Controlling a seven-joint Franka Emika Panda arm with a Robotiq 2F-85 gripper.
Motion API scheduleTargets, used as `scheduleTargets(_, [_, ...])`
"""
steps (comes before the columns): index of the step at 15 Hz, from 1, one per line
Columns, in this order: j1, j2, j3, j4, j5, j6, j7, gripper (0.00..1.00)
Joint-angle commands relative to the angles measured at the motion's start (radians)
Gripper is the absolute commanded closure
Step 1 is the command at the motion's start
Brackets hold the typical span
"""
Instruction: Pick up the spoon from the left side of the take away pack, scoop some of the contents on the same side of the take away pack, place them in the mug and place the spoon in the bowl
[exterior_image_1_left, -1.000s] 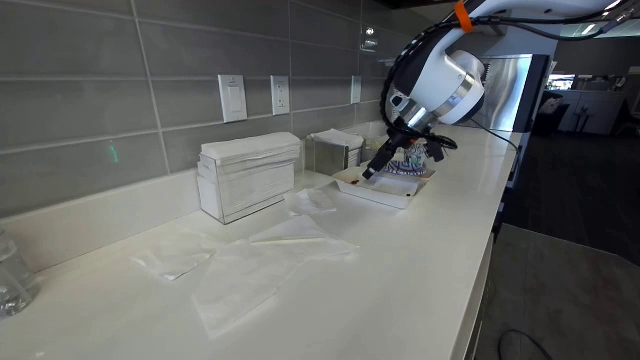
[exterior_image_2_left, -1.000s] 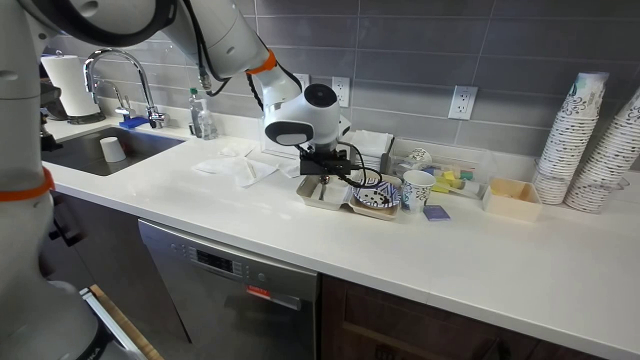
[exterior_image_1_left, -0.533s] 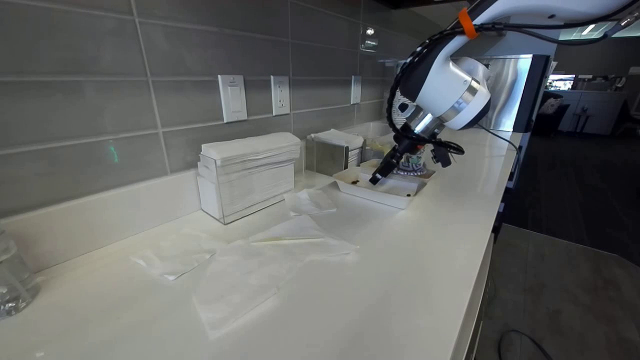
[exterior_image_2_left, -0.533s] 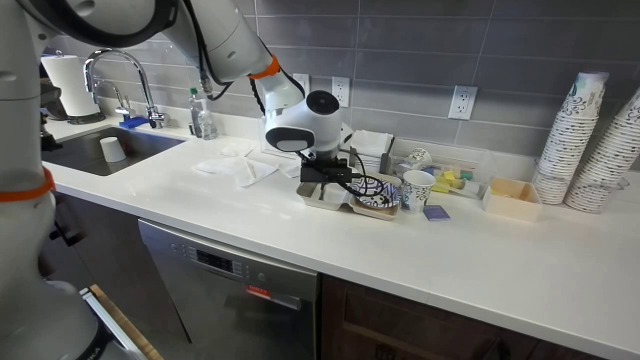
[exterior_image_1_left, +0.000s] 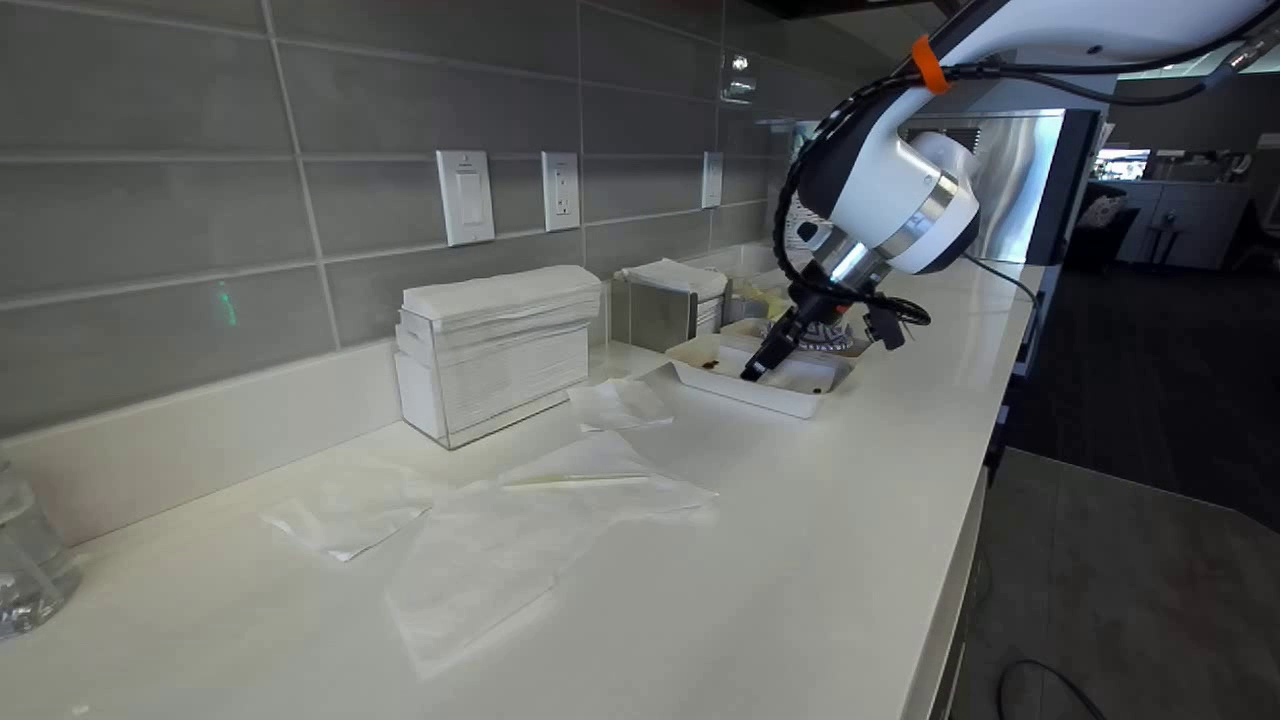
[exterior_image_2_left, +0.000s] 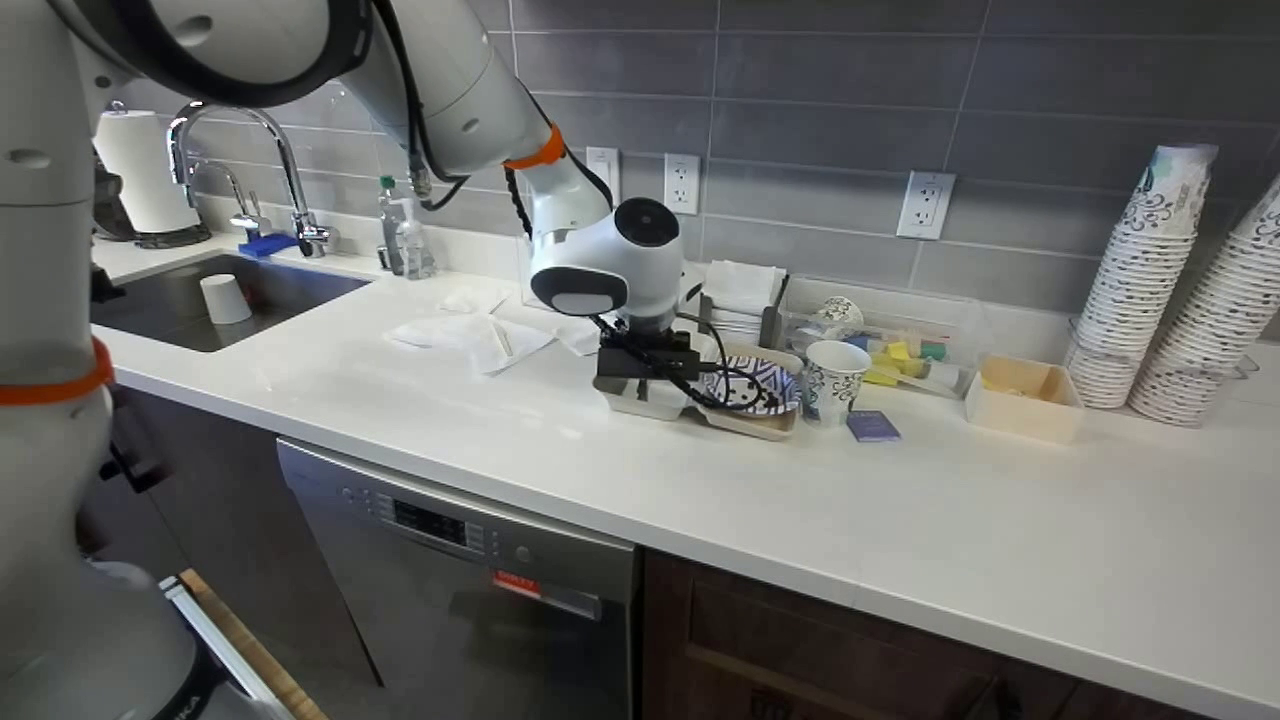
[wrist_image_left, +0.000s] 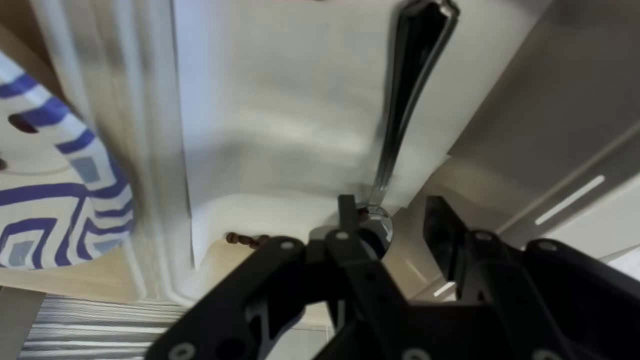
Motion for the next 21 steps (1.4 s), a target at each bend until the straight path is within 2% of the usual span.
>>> scheduleTargets(1, [-0.015, 0.018, 0.015, -0.007, 0.032, 0.016, -0.037, 0.62])
scheduleTargets(2, [-0.014, 0.02, 0.012, -0.009, 0.029, 0.019, -0.035, 0.64])
scheduleTargets(5, [-0.018, 0.026, 0.016, -0.009, 0.032, 0.022, -0.04, 0.77])
scheduleTargets(6, [-0.018, 0.027, 0.016, -0.009, 0.032, 0.023, -0.042, 0.77])
scheduleTargets(7, [-0.018, 0.028, 0.016, -0.009, 0.031, 0.024, -0.043, 0.85])
scheduleTargets(8, [-0.016, 0.029, 0.014, -0.01, 0.028, 0.024, -0.043, 0.81])
scheduleTargets(9, [-0.017, 0.029, 0.014, -0.01, 0.028, 0.023, -0.043, 0.83])
scheduleTargets(11, [-0.017, 0.025, 0.015, -0.012, 0.028, 0.024, -0.045, 0.97])
scheduleTargets(12, [-0.014, 0.019, 0.012, -0.014, 0.022, 0.028, -0.043, 1.0])
scheduleTargets(15, [0.001, -0.02, -0.007, -0.028, -0.009, 0.026, -0.01, 0.98])
scheduleTargets(17, [0.025, -0.052, -0.043, -0.04, -0.067, 0.006, 0.054, 0.98])
scheduleTargets(20, [0.086, -0.094, -0.141, -0.051, -0.25, -0.055, 0.233, 0.98])
scheduleTargets(21, [0.155, -0.104, -0.223, -0.041, -0.286, -0.091, 0.274, 0.98])
